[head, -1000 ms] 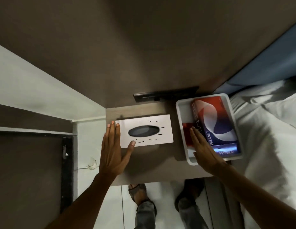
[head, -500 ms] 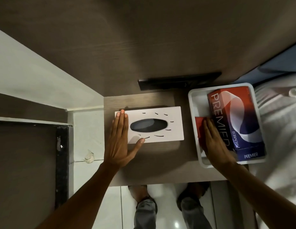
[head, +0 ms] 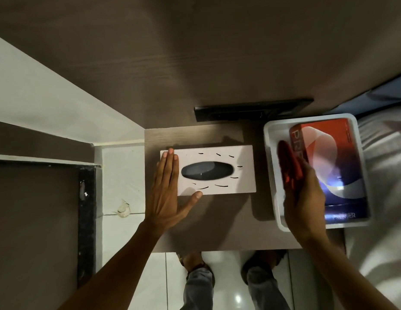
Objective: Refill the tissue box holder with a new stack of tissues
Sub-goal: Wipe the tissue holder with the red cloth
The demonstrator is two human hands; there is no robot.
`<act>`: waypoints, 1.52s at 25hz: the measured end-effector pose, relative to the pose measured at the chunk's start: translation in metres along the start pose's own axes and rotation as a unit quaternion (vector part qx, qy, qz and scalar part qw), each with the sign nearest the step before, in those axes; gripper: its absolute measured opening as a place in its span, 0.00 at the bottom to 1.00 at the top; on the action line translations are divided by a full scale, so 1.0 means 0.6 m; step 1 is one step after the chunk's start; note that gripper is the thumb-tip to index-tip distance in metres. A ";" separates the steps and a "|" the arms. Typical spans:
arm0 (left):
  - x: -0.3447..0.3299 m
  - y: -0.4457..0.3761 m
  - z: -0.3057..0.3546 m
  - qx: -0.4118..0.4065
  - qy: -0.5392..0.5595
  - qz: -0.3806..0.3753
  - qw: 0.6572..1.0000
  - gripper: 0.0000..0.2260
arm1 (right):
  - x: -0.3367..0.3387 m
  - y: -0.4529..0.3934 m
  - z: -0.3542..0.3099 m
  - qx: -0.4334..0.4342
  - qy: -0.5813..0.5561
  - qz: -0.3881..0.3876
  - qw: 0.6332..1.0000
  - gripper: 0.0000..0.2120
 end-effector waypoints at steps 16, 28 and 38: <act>-0.009 -0.002 -0.008 -0.025 0.016 0.027 0.999 0.55 | -0.199 0.005 -0.046 0.220 0.279 -0.201 0.913 0.39; 0.003 0.001 -0.008 -0.039 0.033 0.049 0.997 0.54 | -0.254 -0.006 -0.070 0.293 0.294 -0.270 0.869 0.39; 0.003 0.003 -0.011 -0.045 0.020 0.060 0.997 0.54 | -0.280 -0.014 -0.086 0.250 0.255 -0.260 0.897 0.36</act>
Point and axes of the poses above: each hand's wrist, its own y-axis away from the middle knuckle, its own x-axis out of the back of the hand, z = x × y, the point moved 7 cm from there along -y, towards the middle knuckle, and after that the axes turned 10 degrees about -y, right-handed, at the moved point
